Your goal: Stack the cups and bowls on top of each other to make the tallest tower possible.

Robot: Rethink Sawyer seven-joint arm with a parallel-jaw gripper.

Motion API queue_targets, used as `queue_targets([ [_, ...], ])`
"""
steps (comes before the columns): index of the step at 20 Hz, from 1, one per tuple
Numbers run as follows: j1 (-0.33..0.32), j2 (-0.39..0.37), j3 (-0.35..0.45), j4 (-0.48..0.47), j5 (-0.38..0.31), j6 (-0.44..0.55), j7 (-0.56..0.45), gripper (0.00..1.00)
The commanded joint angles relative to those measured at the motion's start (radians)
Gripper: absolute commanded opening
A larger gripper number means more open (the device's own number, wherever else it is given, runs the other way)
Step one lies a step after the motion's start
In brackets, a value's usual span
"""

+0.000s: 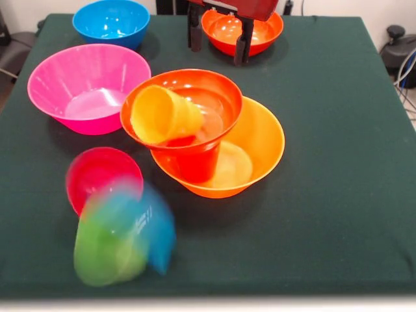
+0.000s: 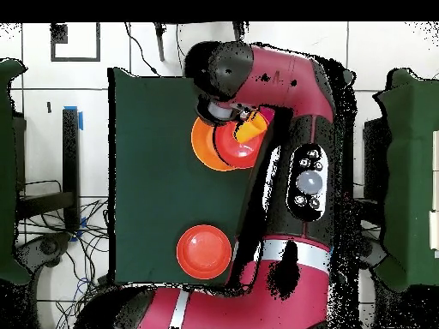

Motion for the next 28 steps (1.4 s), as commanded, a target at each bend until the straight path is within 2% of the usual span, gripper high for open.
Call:
queue_targets([
  [1, 0.018, 0.044, 0.059, 0.104, -0.014, -0.069, 0.075, 1.0],
  [28, 0.023, 0.047, 0.053, 0.082, -0.018, -0.043, 0.079, 1.0],
])
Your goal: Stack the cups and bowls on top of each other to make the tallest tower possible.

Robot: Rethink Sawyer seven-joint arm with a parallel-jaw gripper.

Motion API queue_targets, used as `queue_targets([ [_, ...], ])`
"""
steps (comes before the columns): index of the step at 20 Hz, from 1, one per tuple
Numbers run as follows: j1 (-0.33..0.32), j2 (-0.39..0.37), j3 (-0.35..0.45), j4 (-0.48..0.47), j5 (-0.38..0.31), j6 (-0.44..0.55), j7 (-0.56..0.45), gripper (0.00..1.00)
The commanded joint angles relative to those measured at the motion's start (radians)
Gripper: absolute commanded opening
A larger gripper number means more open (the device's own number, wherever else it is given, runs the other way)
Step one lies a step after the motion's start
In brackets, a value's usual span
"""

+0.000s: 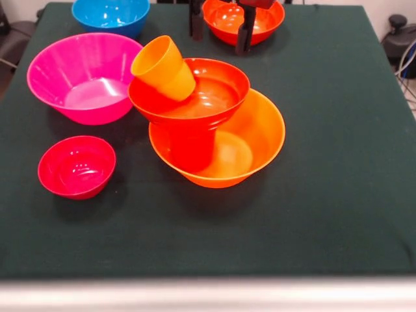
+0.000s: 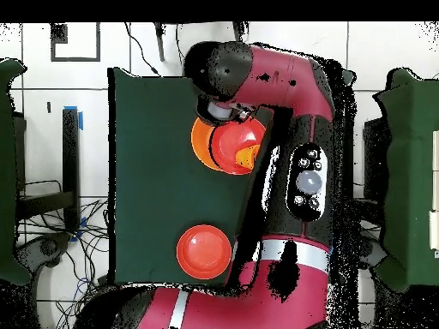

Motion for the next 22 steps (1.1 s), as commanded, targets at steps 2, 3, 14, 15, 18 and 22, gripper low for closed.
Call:
queue_targets([
  [2, 0.021, 0.048, 0.054, 0.082, -0.018, -0.042, 0.078, 1.0],
  [3, 0.02, 0.048, 0.054, 0.082, -0.018, -0.043, 0.078, 1.0],
  [14, 0.018, 0.047, 0.055, 0.087, -0.013, -0.053, 0.084, 1.0],
  [15, 0.018, 0.047, 0.054, 0.086, -0.013, -0.053, 0.085, 1.0],
  [18, 0.02, 0.046, 0.053, 0.084, -0.014, -0.053, 0.088, 1.0],
  [22, 0.031, 0.049, 0.05, 0.08, -0.012, -0.055, 0.11, 1.0],
])
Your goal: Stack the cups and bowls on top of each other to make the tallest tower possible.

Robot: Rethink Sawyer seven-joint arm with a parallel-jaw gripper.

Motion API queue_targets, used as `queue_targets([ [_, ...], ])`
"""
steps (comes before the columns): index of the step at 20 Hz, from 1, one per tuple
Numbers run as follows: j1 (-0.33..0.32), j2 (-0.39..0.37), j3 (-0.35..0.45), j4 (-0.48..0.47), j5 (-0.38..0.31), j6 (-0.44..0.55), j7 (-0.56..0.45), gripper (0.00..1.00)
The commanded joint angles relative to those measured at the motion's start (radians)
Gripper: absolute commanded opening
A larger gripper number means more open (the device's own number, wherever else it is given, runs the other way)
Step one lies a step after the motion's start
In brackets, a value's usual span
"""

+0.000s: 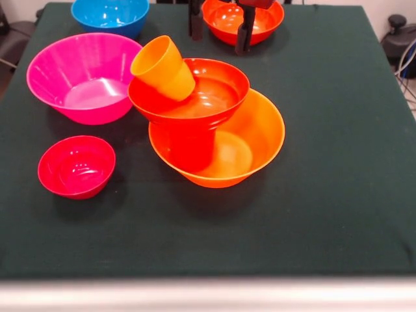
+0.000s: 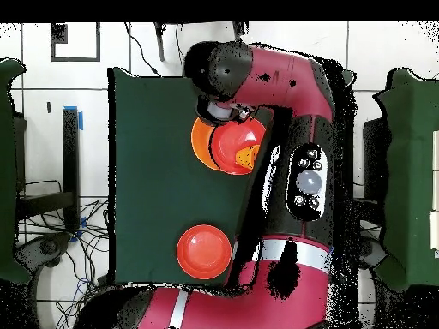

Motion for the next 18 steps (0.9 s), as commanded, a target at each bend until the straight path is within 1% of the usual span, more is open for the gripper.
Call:
queue_targets([
  [1, 0.033, 0.05, 0.049, 0.076, -0.012, -0.052, 0.114, 1.0],
  [12, 0.044, 0.068, 0.041, 0.043, -0.015, -0.04, 0.13, 1.0],
  [18, 0.04, 0.058, 0.037, 0.052, -0.017, -0.04, 0.122, 1.0],
])
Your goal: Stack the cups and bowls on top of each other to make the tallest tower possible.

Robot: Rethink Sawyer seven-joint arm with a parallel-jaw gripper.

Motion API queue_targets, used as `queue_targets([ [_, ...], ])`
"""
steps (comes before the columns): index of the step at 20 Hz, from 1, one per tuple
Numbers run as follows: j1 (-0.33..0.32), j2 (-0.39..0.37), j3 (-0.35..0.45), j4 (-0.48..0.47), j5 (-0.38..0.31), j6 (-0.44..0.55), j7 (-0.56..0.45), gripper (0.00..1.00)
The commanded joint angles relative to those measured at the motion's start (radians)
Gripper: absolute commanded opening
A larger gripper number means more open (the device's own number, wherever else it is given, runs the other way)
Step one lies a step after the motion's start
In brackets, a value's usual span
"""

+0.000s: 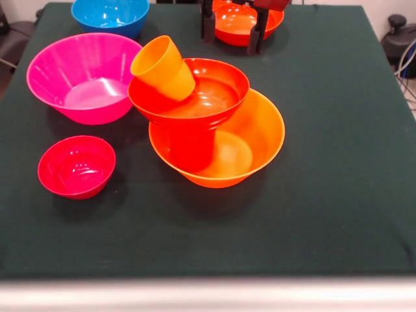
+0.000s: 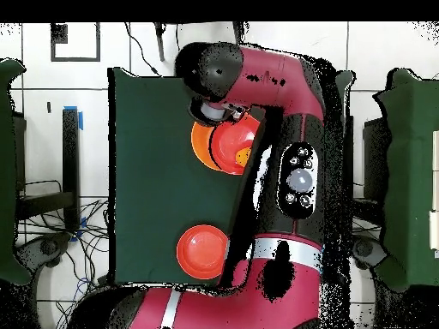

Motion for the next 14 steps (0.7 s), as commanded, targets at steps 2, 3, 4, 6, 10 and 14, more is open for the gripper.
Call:
queue_targets([
  [2, 0.021, 0.058, 0.036, 0.05, -0.018, -0.048, 0.126, 1.0],
  [3, 0.022, 0.06, 0.035, 0.043, -0.019, -0.043, 0.128, 1.0],
  [4, 0.024, 0.062, 0.031, 0.033, -0.022, -0.033, 0.13, 1.0],
  [6, 0.022, 0.054, 0.031, 0.052, -0.022, -0.052, 0.128, 1.0],
  [10, 0.02, 0.038, 0.03, 0.079, -0.02, -0.077, 0.126, 1.0],
  [14, 0.007, 0.026, 0.037, 0.096, -0.017, -0.083, 0.097, 1.0],
])
